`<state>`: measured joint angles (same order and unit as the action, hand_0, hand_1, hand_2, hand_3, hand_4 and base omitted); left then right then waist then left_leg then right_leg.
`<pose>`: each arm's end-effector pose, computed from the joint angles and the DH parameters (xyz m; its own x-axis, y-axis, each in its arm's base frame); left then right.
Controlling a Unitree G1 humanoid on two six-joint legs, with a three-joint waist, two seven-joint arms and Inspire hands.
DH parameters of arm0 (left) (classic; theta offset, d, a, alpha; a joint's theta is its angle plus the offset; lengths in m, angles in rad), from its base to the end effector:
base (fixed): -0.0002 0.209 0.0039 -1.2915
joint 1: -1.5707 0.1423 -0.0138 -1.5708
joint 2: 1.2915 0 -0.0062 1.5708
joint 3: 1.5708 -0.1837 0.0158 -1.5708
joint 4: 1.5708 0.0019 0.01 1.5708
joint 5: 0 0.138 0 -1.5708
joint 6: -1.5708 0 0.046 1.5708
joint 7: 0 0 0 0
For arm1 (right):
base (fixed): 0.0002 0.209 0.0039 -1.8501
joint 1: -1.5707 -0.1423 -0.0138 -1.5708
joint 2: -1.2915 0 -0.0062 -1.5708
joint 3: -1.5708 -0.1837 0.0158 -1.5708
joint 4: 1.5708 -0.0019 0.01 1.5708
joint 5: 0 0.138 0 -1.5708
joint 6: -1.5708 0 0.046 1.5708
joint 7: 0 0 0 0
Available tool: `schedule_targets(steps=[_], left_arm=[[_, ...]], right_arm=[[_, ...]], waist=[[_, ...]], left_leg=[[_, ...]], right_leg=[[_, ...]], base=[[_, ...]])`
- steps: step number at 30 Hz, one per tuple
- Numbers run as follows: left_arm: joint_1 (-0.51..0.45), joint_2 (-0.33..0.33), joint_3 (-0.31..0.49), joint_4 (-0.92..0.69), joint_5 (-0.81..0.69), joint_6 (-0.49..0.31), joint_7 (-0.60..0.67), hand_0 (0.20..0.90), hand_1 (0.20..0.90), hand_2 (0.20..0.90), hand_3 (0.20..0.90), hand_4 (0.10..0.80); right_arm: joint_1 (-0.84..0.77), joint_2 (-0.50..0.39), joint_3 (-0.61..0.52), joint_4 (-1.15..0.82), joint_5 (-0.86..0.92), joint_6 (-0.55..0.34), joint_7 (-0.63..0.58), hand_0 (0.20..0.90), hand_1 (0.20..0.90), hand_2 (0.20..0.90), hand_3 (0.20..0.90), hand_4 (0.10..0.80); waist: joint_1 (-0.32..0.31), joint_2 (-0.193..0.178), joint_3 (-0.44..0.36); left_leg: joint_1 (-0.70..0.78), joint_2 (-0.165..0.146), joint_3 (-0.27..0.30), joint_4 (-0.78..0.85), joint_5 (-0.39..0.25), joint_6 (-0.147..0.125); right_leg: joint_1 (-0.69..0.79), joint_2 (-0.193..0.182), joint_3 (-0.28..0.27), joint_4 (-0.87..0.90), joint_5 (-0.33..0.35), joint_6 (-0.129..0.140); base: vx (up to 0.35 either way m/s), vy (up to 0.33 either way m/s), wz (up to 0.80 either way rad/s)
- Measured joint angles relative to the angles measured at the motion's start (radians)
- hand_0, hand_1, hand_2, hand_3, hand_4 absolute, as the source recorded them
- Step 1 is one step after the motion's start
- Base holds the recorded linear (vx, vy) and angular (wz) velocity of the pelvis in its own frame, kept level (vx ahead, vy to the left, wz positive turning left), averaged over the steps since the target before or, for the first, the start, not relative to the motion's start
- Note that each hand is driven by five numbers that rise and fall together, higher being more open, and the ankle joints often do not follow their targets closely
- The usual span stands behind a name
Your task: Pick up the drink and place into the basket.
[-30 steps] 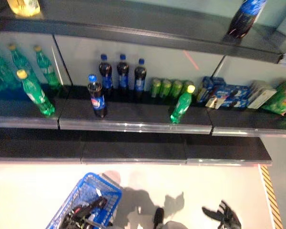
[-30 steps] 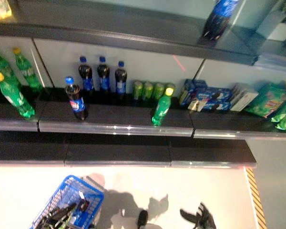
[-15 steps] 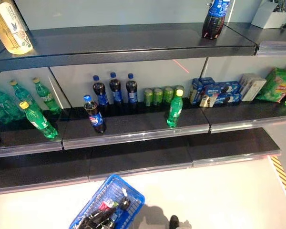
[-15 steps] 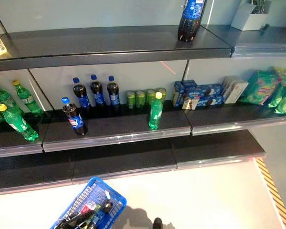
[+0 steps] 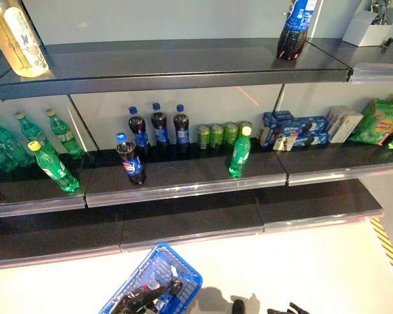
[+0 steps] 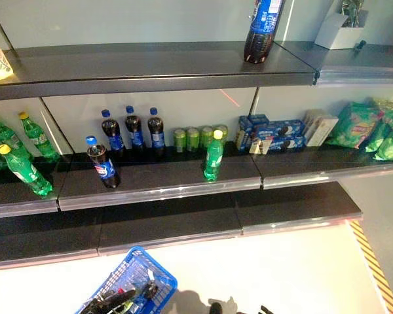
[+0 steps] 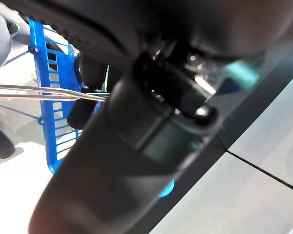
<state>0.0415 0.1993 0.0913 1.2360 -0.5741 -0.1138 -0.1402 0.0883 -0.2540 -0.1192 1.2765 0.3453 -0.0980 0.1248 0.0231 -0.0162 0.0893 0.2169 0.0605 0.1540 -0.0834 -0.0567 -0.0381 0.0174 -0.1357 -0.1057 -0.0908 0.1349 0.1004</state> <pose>0.0585 0.2294 -0.1160 0.4507 0.1665 -0.8770 -0.5390 0.8339 -0.1187 0.0333 -0.2491 -0.1143 0.3398 -0.2036 -0.9182 0.4032 0.9136 -0.0534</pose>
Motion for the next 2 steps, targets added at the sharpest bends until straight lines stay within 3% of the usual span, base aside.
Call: schedule_targets(steps=[2], left_arm=[[0.000,0.000,0.000,0.000,0.000,0.000,0.001,0.300,0.300,0.300,0.200,0.100]], right_arm=[[0.001,0.000,0.001,0.008,0.000,0.002,0.000,0.900,0.900,0.900,0.900,0.800]], waist=[[0.001,-0.001,-0.001]], left_leg=[[0.000,-0.001,0.000,0.000,0.000,0.000]], right_leg=[[0.000,0.000,0.000,0.000,0.000,0.000]], base=[[0.000,0.000,0.00]])
